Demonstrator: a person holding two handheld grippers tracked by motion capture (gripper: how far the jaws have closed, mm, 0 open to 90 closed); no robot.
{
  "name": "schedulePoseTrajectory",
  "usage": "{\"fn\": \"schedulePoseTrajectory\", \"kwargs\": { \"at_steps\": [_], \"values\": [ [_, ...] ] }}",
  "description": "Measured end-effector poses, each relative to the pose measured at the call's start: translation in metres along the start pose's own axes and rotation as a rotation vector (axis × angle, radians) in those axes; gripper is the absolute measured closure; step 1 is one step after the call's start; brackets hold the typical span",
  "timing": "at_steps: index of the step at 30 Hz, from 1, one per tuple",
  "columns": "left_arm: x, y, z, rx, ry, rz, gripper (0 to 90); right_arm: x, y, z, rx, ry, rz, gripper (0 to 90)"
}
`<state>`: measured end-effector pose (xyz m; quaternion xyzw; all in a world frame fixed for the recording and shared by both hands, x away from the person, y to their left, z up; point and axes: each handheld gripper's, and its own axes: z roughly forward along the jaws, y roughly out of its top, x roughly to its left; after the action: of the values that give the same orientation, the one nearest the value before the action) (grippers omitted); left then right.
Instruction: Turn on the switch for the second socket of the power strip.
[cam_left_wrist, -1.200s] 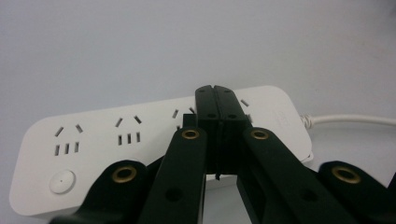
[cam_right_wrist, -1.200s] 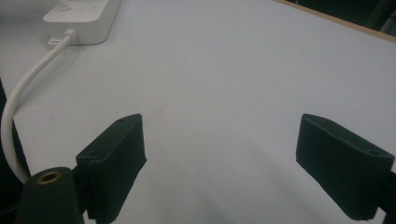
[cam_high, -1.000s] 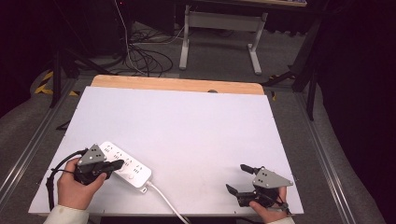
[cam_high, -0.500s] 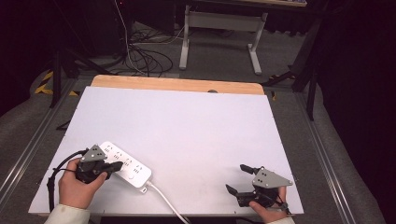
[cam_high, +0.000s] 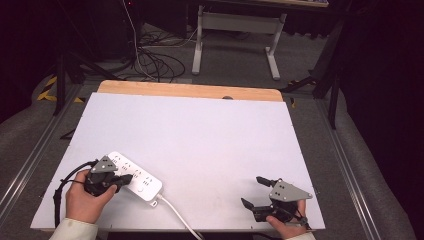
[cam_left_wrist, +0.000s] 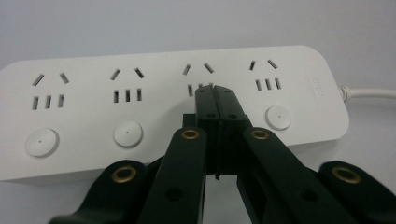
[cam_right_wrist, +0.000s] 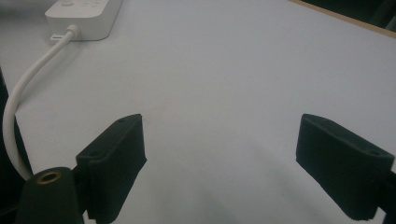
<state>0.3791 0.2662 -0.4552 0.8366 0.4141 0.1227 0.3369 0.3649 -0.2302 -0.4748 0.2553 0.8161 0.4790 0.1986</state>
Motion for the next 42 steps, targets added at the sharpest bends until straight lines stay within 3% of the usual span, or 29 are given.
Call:
{"fn": "schedulePoseTrajectory", "kwargs": {
  "at_steps": [11, 42],
  "values": [
    [-0.0012, -0.0009, 0.0007, -0.007, 0.005, -0.019, 89.4, 0.0002, 0.0, -0.0001, 0.001, -0.003, 0.0, 16.2],
    [-0.0034, -0.0009, 0.0041, 0.003, 0.019, 0.0, 89.5, 0.0011, 0.0002, -0.0006, 0.0, 0.003, -0.007, 16.2]
  ]
}}
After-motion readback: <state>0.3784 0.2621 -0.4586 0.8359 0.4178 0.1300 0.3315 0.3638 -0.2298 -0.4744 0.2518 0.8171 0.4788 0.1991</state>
